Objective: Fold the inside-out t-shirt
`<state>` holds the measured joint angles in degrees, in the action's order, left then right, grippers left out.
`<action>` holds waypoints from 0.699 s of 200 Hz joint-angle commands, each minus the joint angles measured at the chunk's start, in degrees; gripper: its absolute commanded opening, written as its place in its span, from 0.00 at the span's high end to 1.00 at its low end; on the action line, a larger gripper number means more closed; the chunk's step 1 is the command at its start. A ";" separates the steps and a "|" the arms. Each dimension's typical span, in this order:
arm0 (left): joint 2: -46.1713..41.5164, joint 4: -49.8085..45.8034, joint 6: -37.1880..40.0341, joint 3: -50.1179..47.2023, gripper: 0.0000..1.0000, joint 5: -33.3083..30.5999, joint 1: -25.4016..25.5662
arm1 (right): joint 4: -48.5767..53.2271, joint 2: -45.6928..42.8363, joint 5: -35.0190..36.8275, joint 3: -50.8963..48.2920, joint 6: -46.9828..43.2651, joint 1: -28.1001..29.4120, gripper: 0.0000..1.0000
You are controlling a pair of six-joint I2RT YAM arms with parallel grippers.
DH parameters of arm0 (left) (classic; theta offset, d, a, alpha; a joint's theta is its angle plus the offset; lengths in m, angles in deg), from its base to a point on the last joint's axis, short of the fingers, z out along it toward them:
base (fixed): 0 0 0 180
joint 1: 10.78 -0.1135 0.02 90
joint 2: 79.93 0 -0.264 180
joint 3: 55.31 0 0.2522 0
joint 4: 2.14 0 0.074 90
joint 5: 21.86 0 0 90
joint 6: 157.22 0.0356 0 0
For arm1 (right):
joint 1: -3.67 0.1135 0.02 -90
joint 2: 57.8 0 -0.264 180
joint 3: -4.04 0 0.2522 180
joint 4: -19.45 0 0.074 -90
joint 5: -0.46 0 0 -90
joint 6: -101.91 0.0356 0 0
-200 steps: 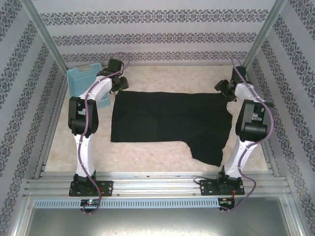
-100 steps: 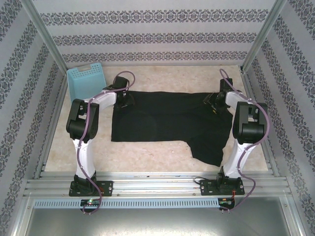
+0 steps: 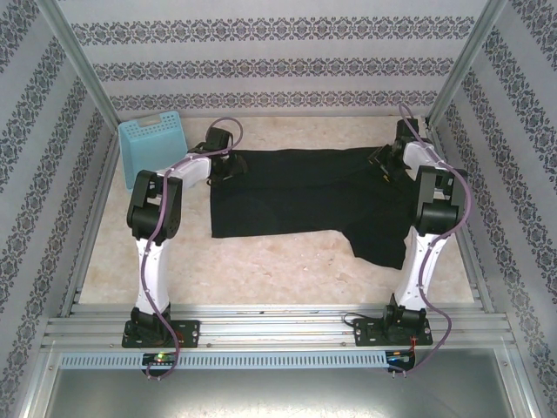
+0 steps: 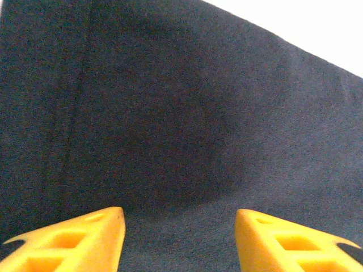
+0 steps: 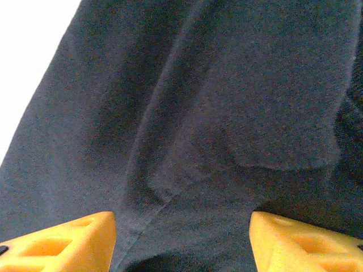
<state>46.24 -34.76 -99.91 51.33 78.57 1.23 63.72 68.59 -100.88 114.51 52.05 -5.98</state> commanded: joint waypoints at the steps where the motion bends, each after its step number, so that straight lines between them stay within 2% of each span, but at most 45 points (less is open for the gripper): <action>1: -3.59 -7.92 1.64 1.86 0.40 -3.59 0.37 | 3.95 -4.74 2.35 -0.40 -2.89 -0.61 0.34; 14: -8.15 -11.35 2.50 0.77 0.35 -6.70 1.38 | 3.41 -10.30 2.89 -4.33 -4.20 -0.55 0.31; 34: -16.74 -14.81 2.99 -4.97 0.22 -14.27 4.17 | 1.67 -19.71 4.07 -12.88 -5.86 0.06 0.26; 55: -25.10 -15.77 1.16 -14.40 0.17 -18.27 5.88 | 2.18 -28.99 6.44 -21.71 -6.57 1.48 0.23; 93: -37.83 -12.27 -2.65 -32.67 0.17 -20.99 7.89 | 2.13 -40.99 7.12 -36.30 -6.87 4.73 0.23; 115: -40.84 -9.00 -3.85 -39.65 0.19 -19.67 8.38 | 3.52 -46.34 8.31 -42.30 -7.01 6.12 0.22; 140: -41.02 -4.82 -5.45 -44.57 0.25 -16.45 8.63 | 4.80 -51.59 9.91 -47.87 -6.08 7.16 0.22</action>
<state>6.40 -44.59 -102.55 9.91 60.63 9.06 66.19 21.90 -94.32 70.36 46.00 0.34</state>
